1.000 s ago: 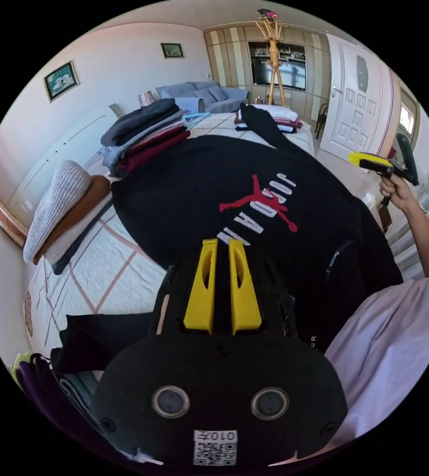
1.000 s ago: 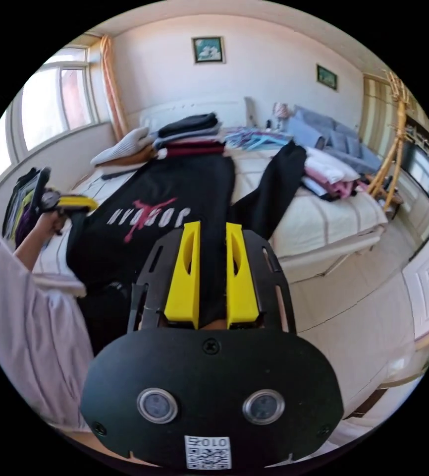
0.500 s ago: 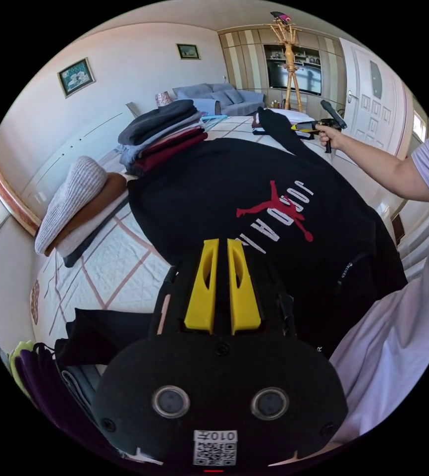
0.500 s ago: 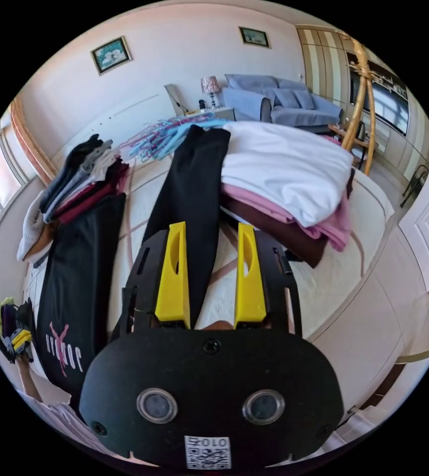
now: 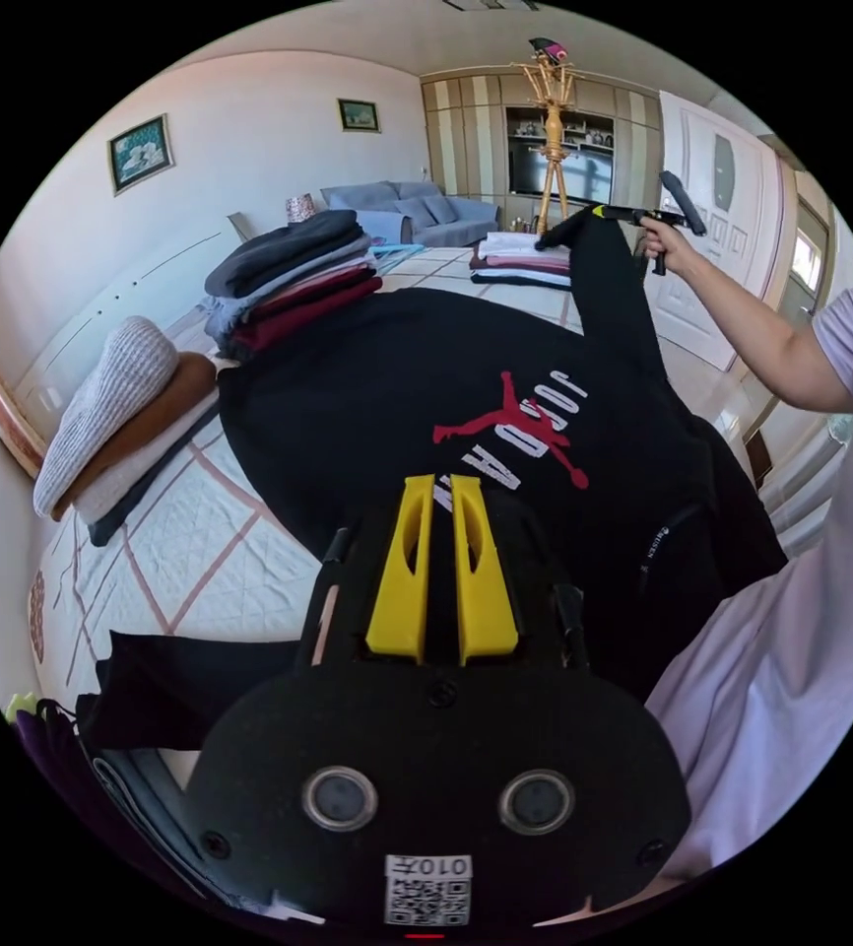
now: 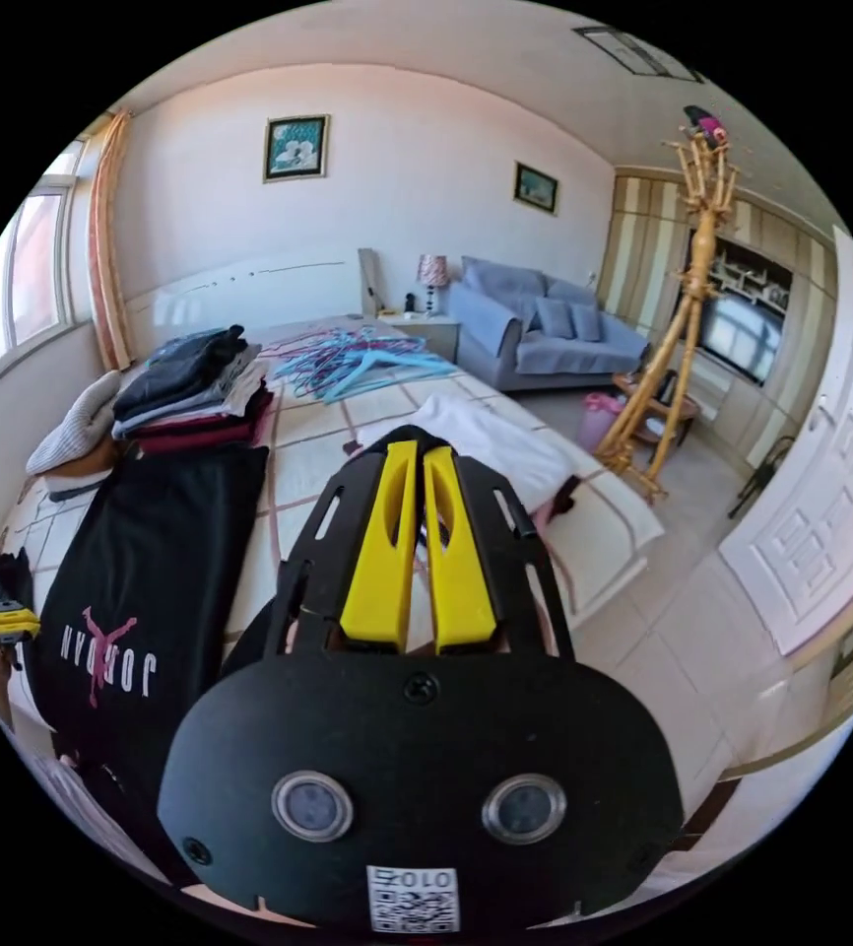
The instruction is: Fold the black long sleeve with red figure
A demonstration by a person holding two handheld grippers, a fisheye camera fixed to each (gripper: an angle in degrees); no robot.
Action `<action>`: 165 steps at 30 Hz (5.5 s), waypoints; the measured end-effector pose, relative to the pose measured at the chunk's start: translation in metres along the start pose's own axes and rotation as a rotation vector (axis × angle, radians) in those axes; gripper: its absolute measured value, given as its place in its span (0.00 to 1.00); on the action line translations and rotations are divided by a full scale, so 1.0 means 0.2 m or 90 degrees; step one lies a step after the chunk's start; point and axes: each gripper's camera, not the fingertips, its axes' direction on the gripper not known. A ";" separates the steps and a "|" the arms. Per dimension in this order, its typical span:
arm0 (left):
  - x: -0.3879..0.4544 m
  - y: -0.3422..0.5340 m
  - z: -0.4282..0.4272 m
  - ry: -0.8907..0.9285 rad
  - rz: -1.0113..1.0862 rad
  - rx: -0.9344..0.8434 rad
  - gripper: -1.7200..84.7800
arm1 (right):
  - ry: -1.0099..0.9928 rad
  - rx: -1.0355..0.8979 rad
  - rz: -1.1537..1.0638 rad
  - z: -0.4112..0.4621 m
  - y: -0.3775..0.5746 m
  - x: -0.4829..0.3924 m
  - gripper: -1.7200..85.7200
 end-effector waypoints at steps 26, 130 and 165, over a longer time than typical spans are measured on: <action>-0.70 0.19 0.00 0.255 -0.244 0.076 0.16 | -0.178 -0.196 -0.245 -0.29 0.60 -1.10 0.14; -1.68 -0.26 0.30 0.399 -0.428 0.147 0.15 | -0.180 -0.157 -0.175 0.01 1.58 -0.93 0.05; -1.51 -0.09 0.09 0.069 -0.525 0.106 0.10 | -0.107 -0.201 -0.261 0.18 1.00 -1.05 0.08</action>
